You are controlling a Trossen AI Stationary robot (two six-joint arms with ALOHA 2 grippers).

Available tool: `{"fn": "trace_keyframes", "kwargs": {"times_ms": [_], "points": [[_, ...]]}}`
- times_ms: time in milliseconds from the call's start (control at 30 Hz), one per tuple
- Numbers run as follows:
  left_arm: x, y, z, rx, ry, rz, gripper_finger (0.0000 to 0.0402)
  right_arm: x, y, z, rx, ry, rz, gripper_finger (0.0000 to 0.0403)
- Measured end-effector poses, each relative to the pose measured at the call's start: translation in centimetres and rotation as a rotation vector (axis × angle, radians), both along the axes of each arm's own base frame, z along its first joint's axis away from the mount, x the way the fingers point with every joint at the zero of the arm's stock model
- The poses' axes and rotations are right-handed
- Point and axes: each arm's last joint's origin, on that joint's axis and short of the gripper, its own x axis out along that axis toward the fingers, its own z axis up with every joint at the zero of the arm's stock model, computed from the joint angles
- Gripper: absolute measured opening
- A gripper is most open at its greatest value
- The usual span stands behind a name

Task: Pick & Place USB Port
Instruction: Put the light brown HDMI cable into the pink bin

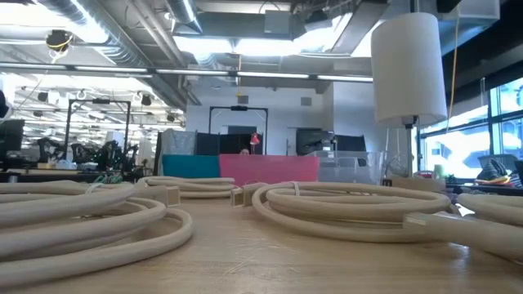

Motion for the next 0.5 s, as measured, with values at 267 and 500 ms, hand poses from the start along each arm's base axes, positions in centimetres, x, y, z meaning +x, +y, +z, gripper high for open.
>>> {"fn": "trace_keyframes", "kwargs": {"times_ms": [267, 500], "points": [[0.4, 0.0, 1.7, -0.024, -0.16, 0.001, 0.0004, 3.3, 0.3, -1.2, 0.088, 0.123, 0.083, 0.0055], [1.6, 0.2, 0.5, -0.087, -0.032, 0.053, 0.0004, 6.8, 0.4, -1.0, 0.041, 0.078, 0.121, 0.0055]]}}
